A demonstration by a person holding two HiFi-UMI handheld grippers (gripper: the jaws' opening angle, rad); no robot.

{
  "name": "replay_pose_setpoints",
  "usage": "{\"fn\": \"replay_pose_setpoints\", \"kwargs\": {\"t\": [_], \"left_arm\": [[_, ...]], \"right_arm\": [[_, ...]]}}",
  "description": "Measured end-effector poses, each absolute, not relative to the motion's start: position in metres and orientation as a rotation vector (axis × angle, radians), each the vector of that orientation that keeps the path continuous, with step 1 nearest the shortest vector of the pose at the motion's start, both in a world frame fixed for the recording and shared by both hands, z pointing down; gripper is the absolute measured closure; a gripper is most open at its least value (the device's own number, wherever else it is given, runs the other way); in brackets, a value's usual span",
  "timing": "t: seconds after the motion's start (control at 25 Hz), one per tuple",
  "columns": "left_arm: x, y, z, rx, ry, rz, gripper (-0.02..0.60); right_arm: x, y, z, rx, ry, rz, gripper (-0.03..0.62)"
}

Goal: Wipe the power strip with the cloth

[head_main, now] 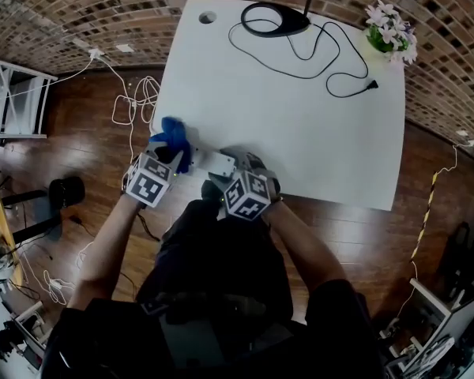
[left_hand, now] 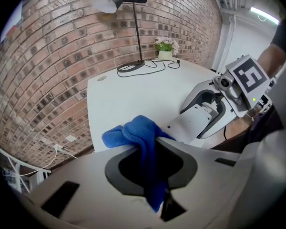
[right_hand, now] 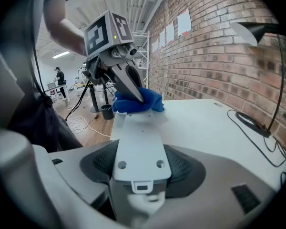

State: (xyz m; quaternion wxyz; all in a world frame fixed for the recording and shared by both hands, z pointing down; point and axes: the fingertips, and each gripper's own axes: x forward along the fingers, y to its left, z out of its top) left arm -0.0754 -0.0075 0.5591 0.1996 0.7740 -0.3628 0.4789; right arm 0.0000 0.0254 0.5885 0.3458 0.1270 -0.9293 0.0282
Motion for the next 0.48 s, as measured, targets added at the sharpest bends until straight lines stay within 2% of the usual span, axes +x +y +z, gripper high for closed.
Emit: {"fn": "replay_pose_setpoints", "kwargs": {"t": [0.48], "left_arm": [[-0.098, -0.012, 0.555, 2.251, -0.946, 1.232, 0.526]], "right_arm": [[0.0, 0.023, 0.588, 0.315, -2.342, 0.125, 0.309]]}}
